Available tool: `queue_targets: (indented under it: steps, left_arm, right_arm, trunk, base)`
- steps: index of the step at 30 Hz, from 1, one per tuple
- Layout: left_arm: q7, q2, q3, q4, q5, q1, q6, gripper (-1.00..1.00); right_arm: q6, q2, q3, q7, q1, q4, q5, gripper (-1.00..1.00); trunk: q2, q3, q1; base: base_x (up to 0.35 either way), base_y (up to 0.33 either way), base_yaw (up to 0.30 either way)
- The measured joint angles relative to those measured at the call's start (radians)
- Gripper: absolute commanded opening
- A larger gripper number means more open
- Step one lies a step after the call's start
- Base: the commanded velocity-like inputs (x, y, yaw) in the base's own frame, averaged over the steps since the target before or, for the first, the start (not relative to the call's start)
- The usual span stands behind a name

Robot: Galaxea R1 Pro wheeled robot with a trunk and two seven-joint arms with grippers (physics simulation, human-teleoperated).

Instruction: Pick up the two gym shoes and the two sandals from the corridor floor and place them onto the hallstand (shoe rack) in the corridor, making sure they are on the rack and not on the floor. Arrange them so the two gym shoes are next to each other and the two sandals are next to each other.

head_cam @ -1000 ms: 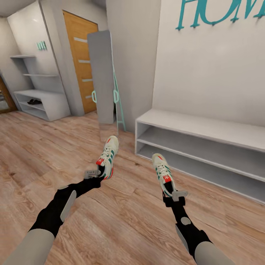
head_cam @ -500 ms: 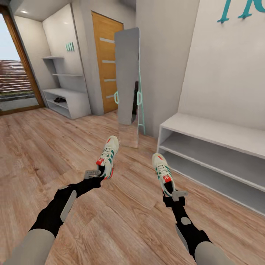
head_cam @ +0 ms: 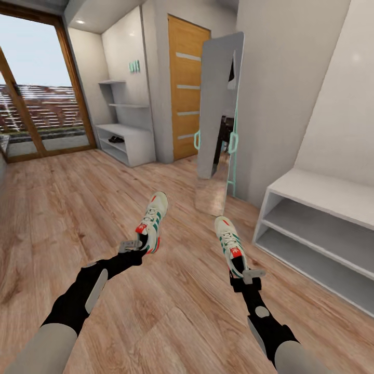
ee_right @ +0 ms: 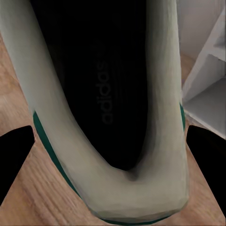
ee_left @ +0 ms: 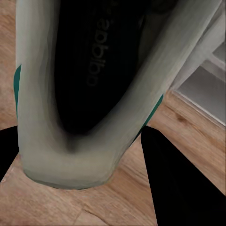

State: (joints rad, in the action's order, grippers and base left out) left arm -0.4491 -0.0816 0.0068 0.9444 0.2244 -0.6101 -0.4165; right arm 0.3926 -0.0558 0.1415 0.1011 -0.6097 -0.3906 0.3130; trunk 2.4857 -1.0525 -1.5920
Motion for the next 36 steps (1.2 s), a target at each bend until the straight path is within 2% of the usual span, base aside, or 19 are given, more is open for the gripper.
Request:
queue_targets:
  steps: [11,21,36]
  left_arm:
    - [0.009,-0.002,0.005,-0.029,-0.003,0.0,0.004,-1.0]
    - [0.09,-0.004,0.044,-0.03,-0.003,0.0,0.008,-1.0]
    - [0.096,-0.003,0.048,-0.031,0.0,0.0,0.008,-1.0]
  right_arm:
    - [0.0,0.0,0.0,0.0,0.0,0.0,0.0,-1.0]
    - [0.0,0.0,-0.001,0.0,0.0,-0.001,0.0,-1.0]
    - [0.0,0.0,-0.001,0.0,0.0,0.0,0.0,-1.0]
  trunk:
    - [0.0,0.0,0.0]
    - [0.0,-0.002,0.0]
    - [0.0,-0.008,0.0]
  base:
    - [0.34,0.003,0.3]
    - [0.342,0.0,0.3]
    - [0.342,0.0,0.3]
